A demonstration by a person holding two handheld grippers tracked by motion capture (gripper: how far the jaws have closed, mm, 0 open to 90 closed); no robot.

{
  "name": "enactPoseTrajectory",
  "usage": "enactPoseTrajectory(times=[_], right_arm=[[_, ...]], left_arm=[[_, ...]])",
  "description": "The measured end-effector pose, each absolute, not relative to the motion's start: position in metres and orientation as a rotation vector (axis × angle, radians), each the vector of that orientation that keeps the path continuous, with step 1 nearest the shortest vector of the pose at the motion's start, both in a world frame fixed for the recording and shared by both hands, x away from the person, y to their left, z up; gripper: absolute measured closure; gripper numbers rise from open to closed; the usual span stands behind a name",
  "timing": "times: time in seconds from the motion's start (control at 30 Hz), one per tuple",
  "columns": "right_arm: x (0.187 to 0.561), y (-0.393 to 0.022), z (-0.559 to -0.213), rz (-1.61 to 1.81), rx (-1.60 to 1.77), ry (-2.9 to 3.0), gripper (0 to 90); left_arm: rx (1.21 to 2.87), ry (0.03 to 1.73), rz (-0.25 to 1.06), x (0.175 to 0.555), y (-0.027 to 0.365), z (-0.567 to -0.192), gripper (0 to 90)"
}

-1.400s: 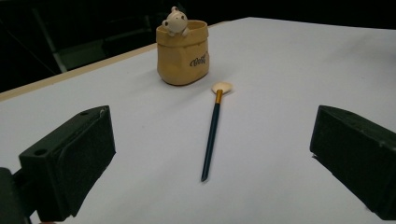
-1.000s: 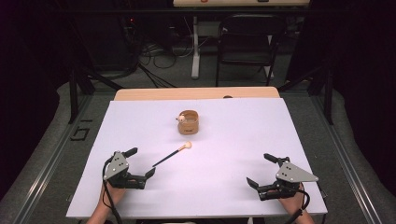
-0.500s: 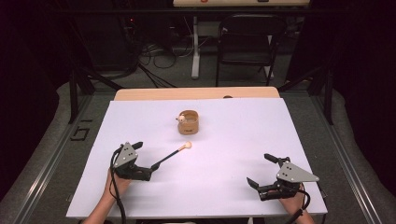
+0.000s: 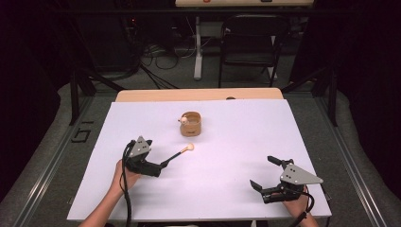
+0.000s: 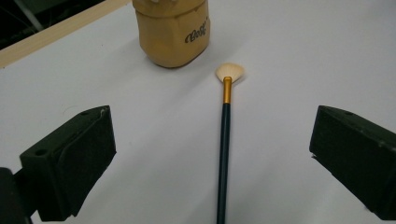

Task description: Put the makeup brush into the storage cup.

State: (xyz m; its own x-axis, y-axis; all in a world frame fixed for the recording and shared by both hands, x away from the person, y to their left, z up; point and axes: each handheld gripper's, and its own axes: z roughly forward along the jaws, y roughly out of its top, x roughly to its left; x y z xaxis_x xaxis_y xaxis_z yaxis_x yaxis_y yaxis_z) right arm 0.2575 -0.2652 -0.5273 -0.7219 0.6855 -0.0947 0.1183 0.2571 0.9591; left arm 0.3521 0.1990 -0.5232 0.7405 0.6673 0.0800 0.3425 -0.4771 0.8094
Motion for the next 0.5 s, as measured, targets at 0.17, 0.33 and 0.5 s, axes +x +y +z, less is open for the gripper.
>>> enactPoseTrajectory(times=[0.17, 0.33, 0.5], right_arm=[[0.258, -0.265, -0.527, 1.482, 0.726, 2.033, 0.0], [0.258, -0.266, -0.528, 1.484, 0.73, 2.039, 0.0], [0.258, -0.266, -0.528, 1.484, 0.731, 2.04, 0.0]], left_arm=[[2.19, 0.792, 0.457, 0.365, 0.193, -0.516, 0.4], [2.269, 0.832, 0.414, 0.376, 0.187, -0.513, 0.4], [2.341, 0.852, 0.391, 0.382, 0.18, -0.51, 0.4]])
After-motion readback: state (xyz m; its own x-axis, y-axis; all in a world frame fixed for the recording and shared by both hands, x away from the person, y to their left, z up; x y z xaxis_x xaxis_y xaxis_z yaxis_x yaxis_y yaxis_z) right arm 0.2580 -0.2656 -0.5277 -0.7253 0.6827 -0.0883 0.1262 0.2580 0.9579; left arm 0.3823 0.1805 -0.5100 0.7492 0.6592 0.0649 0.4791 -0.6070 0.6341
